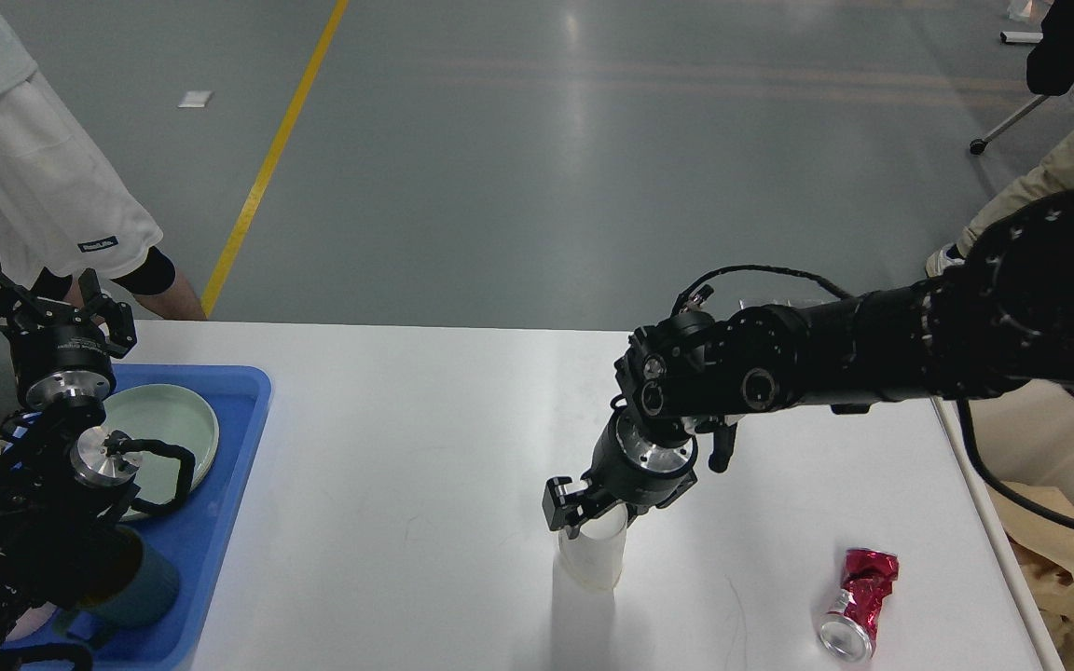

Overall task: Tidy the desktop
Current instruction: 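Lift the paper cup and drop it into the white bin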

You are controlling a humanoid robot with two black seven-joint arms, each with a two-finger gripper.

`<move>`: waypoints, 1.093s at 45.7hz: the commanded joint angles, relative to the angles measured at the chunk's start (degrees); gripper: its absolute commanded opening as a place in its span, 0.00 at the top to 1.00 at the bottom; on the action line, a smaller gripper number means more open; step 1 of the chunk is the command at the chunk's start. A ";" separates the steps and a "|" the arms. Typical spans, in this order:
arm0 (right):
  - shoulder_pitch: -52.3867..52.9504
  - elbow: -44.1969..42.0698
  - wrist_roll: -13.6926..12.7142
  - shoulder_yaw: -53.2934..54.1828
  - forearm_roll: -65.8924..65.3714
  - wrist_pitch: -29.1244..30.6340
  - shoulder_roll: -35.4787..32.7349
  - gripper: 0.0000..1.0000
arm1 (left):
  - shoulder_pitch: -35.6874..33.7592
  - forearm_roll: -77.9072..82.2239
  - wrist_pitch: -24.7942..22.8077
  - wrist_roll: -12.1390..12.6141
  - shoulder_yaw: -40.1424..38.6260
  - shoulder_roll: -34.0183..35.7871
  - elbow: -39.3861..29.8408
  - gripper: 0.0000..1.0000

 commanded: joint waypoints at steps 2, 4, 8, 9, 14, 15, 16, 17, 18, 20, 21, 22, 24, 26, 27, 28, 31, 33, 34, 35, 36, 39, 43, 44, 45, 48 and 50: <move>7.31 3.66 0.07 0.40 0.22 2.50 -7.81 0.95 | 0.00 0.00 -0.03 0.00 0.00 0.00 0.00 0.04; 9.77 4.72 0.16 0.49 0.31 3.46 -10.80 0.95 | 0.00 0.00 -0.03 0.00 0.00 0.00 0.00 0.04; 13.82 5.25 0.25 0.75 0.31 5.48 -16.77 0.95 | 0.00 0.00 -0.03 0.00 0.00 0.00 0.00 0.04; 14.61 5.25 0.25 0.84 0.31 5.92 -18.18 0.94 | 0.00 0.00 -0.03 0.00 0.00 0.00 0.00 0.04; 17.95 4.90 0.16 0.84 0.22 6.63 -25.91 0.94 | 0.00 0.00 -0.03 0.00 0.00 0.00 0.00 0.04; 18.56 4.81 0.16 0.75 0.22 6.63 -27.49 0.94 | 0.00 0.00 -0.03 0.00 0.00 0.00 0.00 0.04; 18.83 4.63 0.16 0.75 0.22 6.63 -29.25 0.94 | 0.00 0.00 -0.03 0.00 0.00 0.00 0.00 0.04; 19.01 4.55 0.16 0.66 0.13 6.54 -30.75 0.94 | 0.00 0.00 -0.03 0.00 0.00 0.00 0.00 0.04; 19.01 4.28 0.16 0.58 0.04 6.28 -32.24 0.94 | 0.00 0.00 -0.03 0.00 0.00 0.00 0.00 0.04; 19.01 3.41 0.16 0.31 -0.13 6.19 -35.05 0.94 | 0.00 0.00 0.06 0.00 0.00 0.00 0.00 0.04; 18.92 2.79 0.16 0.14 -0.22 6.19 -36.37 0.94 | 0.00 0.00 -0.03 0.00 0.00 0.00 0.00 0.04; 18.66 2.09 0.16 -0.04 -0.31 6.19 -37.61 0.94 | 0.00 0.00 0.06 0.00 0.00 0.00 0.00 0.04; 18.13 0.68 0.16 -0.48 -0.39 6.02 -40.15 0.94 | 0.00 0.00 -0.03 0.00 0.00 0.00 0.00 0.04; 17.34 -0.55 0.16 -1.53 -0.66 6.02 -42.44 0.94 | 0.00 0.00 -0.03 0.00 0.00 0.00 0.00 0.04; 16.82 -1.25 0.16 -2.23 -0.75 5.84 -43.50 0.94 | 0.00 0.00 -0.03 0.00 0.00 0.00 0.00 0.04; 15.77 -2.21 0.16 -3.54 -0.75 5.67 -44.99 0.94 | 0.00 0.00 -0.03 0.00 0.00 0.00 0.00 0.04; 13.48 -4.76 0.16 -6.27 -0.57 4.44 -47.37 0.94 | 0.00 0.00 0.06 0.00 0.00 0.00 0.00 0.04; 11.46 -6.52 0.16 -7.77 -0.48 2.07 -48.69 0.94 | 0.00 0.00 -0.03 0.00 0.00 0.00 0.00 0.04; 10.06 -7.14 0.16 -8.38 -0.48 0.41 -49.21 0.94 | 0.00 0.00 -0.03 0.00 0.00 0.00 0.00 0.04; 8.57 -7.58 0.16 -8.91 -0.48 -1.35 -49.92 0.94 | 0.00 0.00 -0.03 0.00 0.00 0.00 0.00 0.04; 6.72 -8.02 0.16 -9.26 -0.48 -3.28 -50.53 0.94 | 0.00 0.00 -0.03 0.00 0.00 0.00 0.00 0.04; 0.05 -9.42 0.25 -8.74 -0.48 -10.48 -52.12 0.90 | 0.00 0.00 -0.03 0.00 0.00 0.00 0.00 0.04; -8.83 -11.01 0.51 -7.95 -0.31 -18.66 -52.56 0.70 | 0.00 0.00 -0.03 0.00 0.00 0.00 0.00 0.04; -10.77 -11.45 0.68 -7.86 -0.22 -20.16 -52.56 0.61 | 0.00 0.00 -0.03 0.00 0.00 0.00 0.00 0.04; -12.61 -12.15 0.69 -7.69 -0.22 -21.39 -52.56 0.51 | 0.00 0.00 -0.03 0.00 0.00 0.00 0.00 0.04; -18.50 -14.87 0.86 -7.25 -0.13 -24.47 -51.59 0.27 | 0.00 0.00 -0.03 0.00 0.00 0.00 0.00 0.04; -22.19 -17.15 0.86 -6.46 0.04 -25.18 -50.37 0.26 | 0.00 0.00 -0.03 0.00 0.00 0.00 0.00 0.04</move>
